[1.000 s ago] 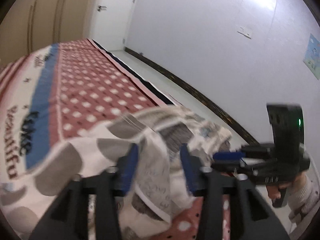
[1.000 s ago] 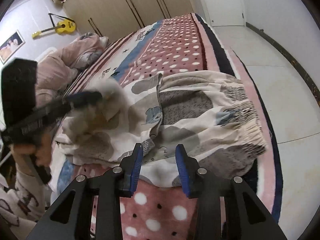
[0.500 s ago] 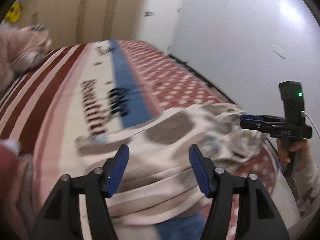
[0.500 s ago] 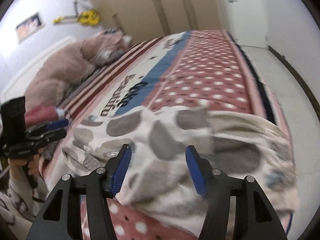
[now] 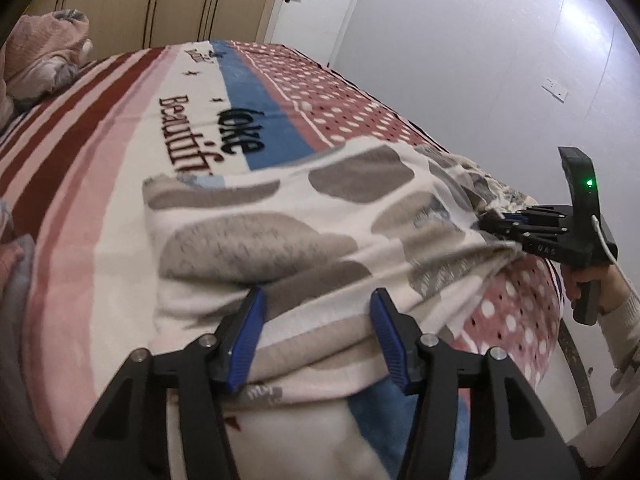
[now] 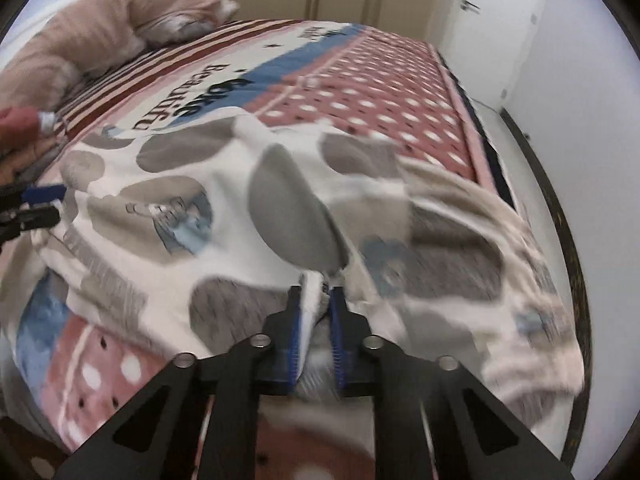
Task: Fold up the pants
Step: 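Grasp the pants edge with the right tool and fold it over the stack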
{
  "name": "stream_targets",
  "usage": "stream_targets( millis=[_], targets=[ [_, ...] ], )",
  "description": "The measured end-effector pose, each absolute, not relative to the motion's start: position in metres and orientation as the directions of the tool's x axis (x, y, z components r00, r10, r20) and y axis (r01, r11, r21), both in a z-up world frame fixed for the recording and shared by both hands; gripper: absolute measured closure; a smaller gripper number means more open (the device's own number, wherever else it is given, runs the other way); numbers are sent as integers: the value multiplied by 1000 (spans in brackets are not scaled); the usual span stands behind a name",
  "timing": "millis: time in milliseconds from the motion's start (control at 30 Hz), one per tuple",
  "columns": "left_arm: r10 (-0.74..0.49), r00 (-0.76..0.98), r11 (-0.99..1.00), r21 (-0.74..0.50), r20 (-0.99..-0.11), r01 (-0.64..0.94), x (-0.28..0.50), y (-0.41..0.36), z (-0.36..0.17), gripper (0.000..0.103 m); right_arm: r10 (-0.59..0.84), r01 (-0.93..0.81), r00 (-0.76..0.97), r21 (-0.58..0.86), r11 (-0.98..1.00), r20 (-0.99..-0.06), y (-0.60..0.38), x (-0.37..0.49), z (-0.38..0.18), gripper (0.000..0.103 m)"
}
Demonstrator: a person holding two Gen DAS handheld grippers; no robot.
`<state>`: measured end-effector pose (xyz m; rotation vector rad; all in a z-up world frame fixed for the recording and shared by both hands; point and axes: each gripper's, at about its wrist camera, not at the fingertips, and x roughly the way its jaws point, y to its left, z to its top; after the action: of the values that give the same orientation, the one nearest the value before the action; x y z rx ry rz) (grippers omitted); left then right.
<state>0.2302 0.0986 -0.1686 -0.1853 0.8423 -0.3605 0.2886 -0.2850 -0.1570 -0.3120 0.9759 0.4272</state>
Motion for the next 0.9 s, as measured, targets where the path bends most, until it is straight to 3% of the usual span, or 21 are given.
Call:
stream_targets(
  millis=[167,267,367,467,567,633,667,700,900],
  targets=[
    [-389,591,921,-284,-707,266,217,96,-166,55,200,-440,498,-47,897,-844,-303,276,-143,92],
    [-389,599,921,-288,-699,263,212,99,-161,55,263,-425,533,15,905,-804,-303,283,-122,68],
    [-352,637,936,-268,-685,230,214,107,-151,55,316,-451,531,53,891,-787,-292,303,-114,66],
    [-342,670,938,-275,-659,209,220,115,-141,55,341,-480,461,93,872,-819,-273,329,-130,57],
    [-335,689,940,-279,-642,197,226,120,-135,55,376,-528,370,141,837,-849,-255,344,-153,54],
    [-336,691,939,-285,-640,192,229,122,-136,55,352,-553,381,95,828,-855,-245,344,-158,68],
    [-336,691,939,-289,-640,189,231,124,-136,55,354,-568,392,79,819,-849,-242,342,-156,89],
    [-334,692,939,-290,-640,186,231,124,-136,55,366,-584,397,77,808,-842,-239,339,-153,96],
    [-342,701,934,-305,-626,184,231,126,-134,55,508,-679,375,144,720,-775,-212,314,-123,98]
  ],
)
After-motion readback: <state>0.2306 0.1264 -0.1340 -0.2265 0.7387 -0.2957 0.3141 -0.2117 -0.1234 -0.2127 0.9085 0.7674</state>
